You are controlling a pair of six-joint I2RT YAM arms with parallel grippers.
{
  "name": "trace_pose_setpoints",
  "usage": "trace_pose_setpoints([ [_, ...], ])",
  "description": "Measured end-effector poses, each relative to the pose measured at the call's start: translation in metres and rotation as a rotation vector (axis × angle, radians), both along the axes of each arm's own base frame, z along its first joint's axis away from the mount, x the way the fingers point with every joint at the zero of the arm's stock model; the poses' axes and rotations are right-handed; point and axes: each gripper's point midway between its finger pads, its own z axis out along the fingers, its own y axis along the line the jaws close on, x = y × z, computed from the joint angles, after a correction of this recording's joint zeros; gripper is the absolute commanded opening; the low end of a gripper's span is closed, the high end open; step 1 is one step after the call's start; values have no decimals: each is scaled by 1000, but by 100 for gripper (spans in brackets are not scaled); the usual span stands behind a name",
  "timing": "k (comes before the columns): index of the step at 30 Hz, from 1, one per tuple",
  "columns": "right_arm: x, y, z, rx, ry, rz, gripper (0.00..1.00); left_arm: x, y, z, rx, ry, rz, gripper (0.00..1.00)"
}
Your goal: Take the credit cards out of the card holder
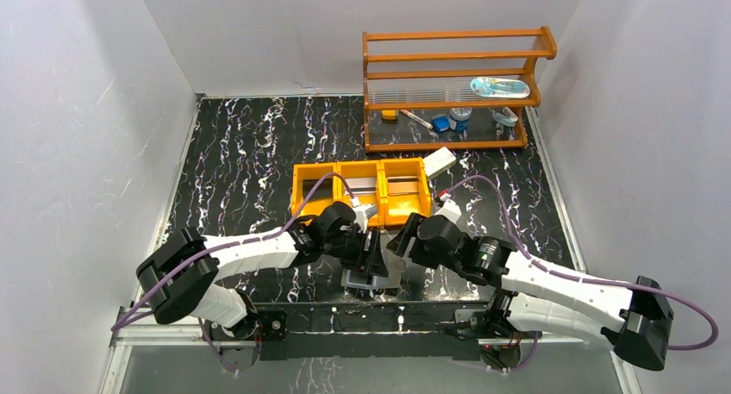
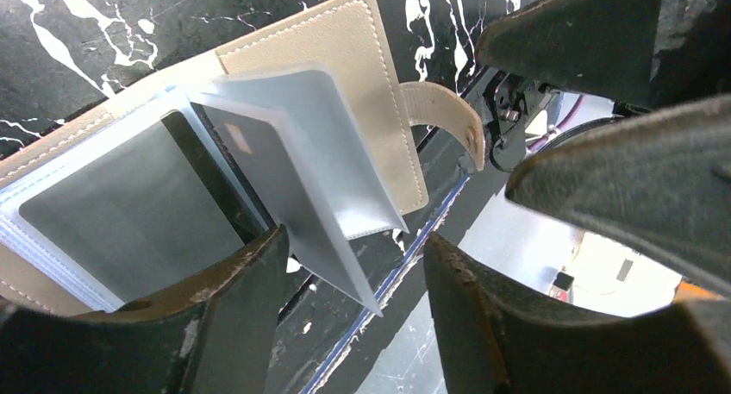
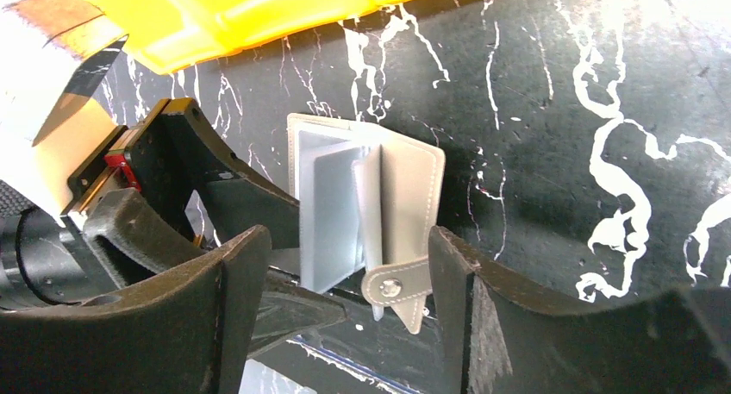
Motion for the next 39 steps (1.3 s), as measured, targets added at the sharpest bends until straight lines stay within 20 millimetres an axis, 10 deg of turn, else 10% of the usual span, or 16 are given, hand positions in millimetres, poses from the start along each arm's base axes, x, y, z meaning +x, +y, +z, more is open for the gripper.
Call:
trace_pose_setpoints([
  [14, -2, -9, 1, 24, 4, -42, 60, -13, -24, 30, -172, 5, -126, 64],
  [23, -2, 5, 7, 61, -8, 11, 47, 5, 17, 35, -23, -142, 31, 64],
  [39, -17, 30, -40, -35, 103, 167, 45, 28, 58, 31, 106, -225, 260, 69],
])
